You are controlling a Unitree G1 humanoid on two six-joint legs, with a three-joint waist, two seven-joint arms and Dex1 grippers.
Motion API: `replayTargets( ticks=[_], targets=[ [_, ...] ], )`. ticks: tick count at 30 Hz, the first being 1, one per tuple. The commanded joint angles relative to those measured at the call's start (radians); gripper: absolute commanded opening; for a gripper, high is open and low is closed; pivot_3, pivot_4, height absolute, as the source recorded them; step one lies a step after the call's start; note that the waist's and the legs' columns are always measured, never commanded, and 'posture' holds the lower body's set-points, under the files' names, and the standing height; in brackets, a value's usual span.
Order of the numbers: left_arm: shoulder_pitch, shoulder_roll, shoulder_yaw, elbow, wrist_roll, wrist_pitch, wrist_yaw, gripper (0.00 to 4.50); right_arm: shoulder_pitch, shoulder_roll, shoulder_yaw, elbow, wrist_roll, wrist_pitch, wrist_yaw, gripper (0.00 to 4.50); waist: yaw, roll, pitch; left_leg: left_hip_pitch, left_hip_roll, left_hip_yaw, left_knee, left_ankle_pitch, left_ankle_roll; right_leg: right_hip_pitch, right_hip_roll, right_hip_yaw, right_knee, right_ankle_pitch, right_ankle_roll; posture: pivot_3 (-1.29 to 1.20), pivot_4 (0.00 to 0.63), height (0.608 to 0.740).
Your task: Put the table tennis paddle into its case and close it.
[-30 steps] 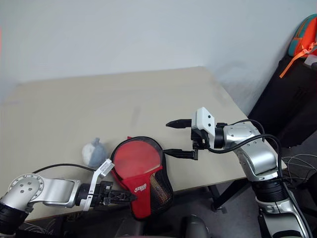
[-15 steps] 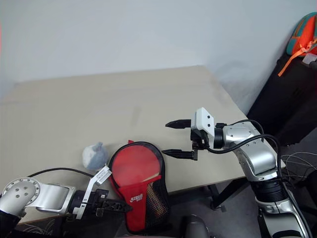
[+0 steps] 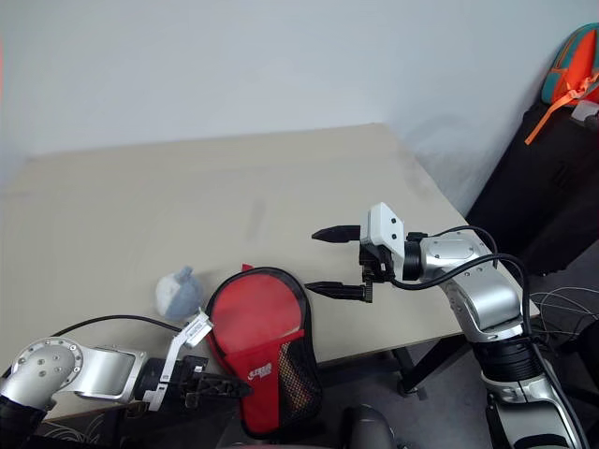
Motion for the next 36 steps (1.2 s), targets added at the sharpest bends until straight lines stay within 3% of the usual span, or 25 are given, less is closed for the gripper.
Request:
replayTargets(
  ticks=[1, 5, 7, 13, 17, 19, 24, 32, 36],
  targets=[
    [-0.015, 0.011, 0.060, -0.006, -0.033, -0.001, -0.035, 2.44, -0.016, 0.008, -0.010, -0.022, 0.007, -0.022, -0.008, 4.50, 0.000, 0.000, 0.000, 0.000, 0.000, 0.000, 0.000, 0.000, 0.000, 0.000, 0.000, 0.000, 0.000, 0.000, 0.000, 0.00, 0.000, 0.706],
    [-0.008, 0.036, 0.105, -0.035, -0.016, 0.007, -0.084, 3.92, -0.019, 0.013, -0.005, -0.012, 0.001, -0.029, -0.009, 4.50, 0.000, 0.000, 0.000, 0.000, 0.000, 0.000, 0.000, 0.000, 0.000, 0.000, 0.000, 0.000, 0.001, 0.000, 0.000, 0.00, 0.000, 0.706],
    [0.002, 0.056, 0.129, -0.062, -0.010, 0.010, -0.109, 4.46, -0.019, 0.013, -0.004, -0.007, -0.001, -0.032, -0.007, 4.50, 0.000, 0.000, 0.000, 0.000, 0.000, 0.000, 0.000, 0.000, 0.000, 0.000, 0.000, 0.000, 0.001, 0.000, 0.000, 0.00, 0.000, 0.706],
    [0.083, 0.140, 0.235, -0.223, 0.170, -0.042, -0.315, 4.48, -0.024, 0.016, -0.002, 0.006, -0.005, -0.038, 0.000, 4.50, -0.001, 0.000, 0.000, 0.001, 0.001, 0.002, 0.000, 0.000, 0.000, -0.001, 0.000, 0.001, 0.001, 0.000, 0.000, 0.00, 0.000, 0.706],
    [0.137, 0.178, 0.305, -0.263, 0.414, -0.214, -0.501, 4.48, -0.034, 0.023, 0.006, 0.014, -0.006, -0.030, -0.005, 4.50, 0.000, 0.001, 0.000, 0.002, 0.001, 0.003, -0.001, 0.000, 0.000, -0.001, 0.000, 0.001, 0.001, 0.000, 0.000, 0.00, 0.000, 0.706],
    [0.128, 0.167, 0.350, -0.229, 0.458, -0.273, -0.572, 4.48, -0.040, 0.026, 0.014, 0.019, -0.009, -0.017, -0.009, 4.50, 0.000, 0.001, 0.000, 0.001, 0.001, 0.003, -0.002, 0.000, 0.000, -0.001, 0.000, 0.001, 0.000, 0.000, 0.000, 0.00, 0.000, 0.706],
    [0.111, 0.105, 0.446, -0.166, 0.604, -0.461, -0.686, 4.48, -0.055, 0.025, 0.028, 0.022, -0.001, 0.038, -0.020, 4.50, 0.000, 0.002, 0.001, 0.001, 0.002, 0.004, -0.002, 0.000, 0.000, -0.001, 0.000, 0.000, -0.001, 0.000, 0.000, 0.00, 0.000, 0.706],
    [0.172, -0.093, 0.443, -0.035, 0.921, -0.852, -0.753, 4.48, -0.108, 0.033, 0.063, 0.083, -0.029, 0.077, -0.021, 4.50, -0.002, 0.002, 0.000, 0.003, 0.003, 0.006, -0.002, 0.000, 0.000, -0.002, 0.000, 0.001, 0.001, 0.000, 0.000, 0.00, 0.000, 0.706],
    [0.174, -0.187, 0.454, 0.060, 0.999, -0.957, -0.731, 4.48, -0.136, 0.042, 0.082, 0.132, -0.055, 0.060, -0.015, 4.50, 0.001, 0.002, 0.000, 0.004, 0.003, 0.005, -0.002, 0.000, -0.001, -0.001, 0.000, 0.001, 0.002, 0.000, 0.000, 0.00, 0.000, 0.706]
  ],
)
